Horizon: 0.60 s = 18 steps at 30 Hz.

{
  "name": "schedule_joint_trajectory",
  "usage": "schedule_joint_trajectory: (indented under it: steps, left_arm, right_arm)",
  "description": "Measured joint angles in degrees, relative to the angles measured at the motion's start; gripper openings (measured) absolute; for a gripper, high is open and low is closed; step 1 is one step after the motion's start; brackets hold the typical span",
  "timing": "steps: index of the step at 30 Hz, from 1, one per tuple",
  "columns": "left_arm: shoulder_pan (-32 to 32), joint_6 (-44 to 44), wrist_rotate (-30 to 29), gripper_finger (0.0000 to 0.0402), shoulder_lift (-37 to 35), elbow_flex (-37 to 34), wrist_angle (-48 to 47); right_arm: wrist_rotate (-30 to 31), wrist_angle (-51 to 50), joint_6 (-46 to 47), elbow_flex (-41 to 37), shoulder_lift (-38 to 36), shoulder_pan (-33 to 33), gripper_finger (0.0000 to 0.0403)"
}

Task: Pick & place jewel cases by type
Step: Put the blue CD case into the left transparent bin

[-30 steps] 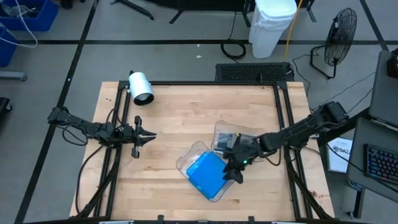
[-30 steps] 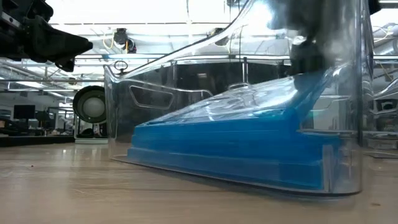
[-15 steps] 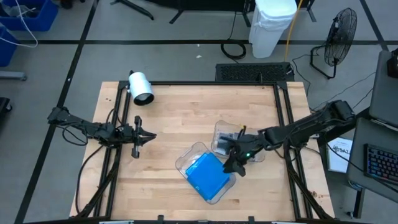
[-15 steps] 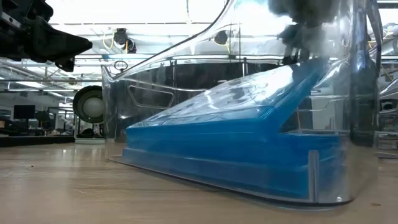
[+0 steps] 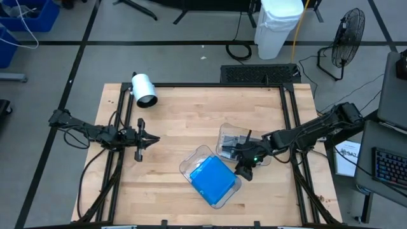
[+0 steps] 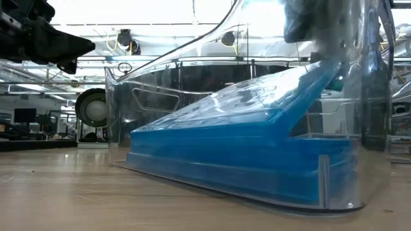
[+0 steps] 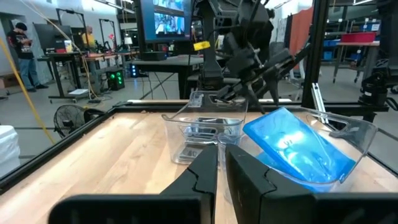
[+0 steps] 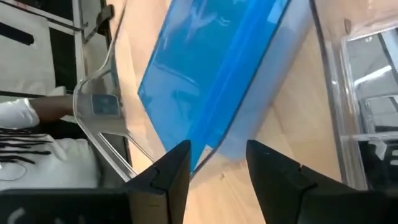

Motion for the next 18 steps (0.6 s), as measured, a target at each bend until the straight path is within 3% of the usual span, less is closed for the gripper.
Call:
schedule_joint_trajectory:
  steps: [12, 18]
  left_arm:
    - [0.0, 0.02, 0.0, 0.0037, -0.02, 0.0, -0.07]
    - [-0.02, 0.01, 0.0, 0.0037, 0.0, 0.0, -0.05]
  right_arm:
    - [-0.32, 4.96, -0.3, 0.02, 2.26, -0.31, 0.0148]
    - [-5.2, 8.48, -0.28, 0.02, 5.85, -1.14, 0.0149]
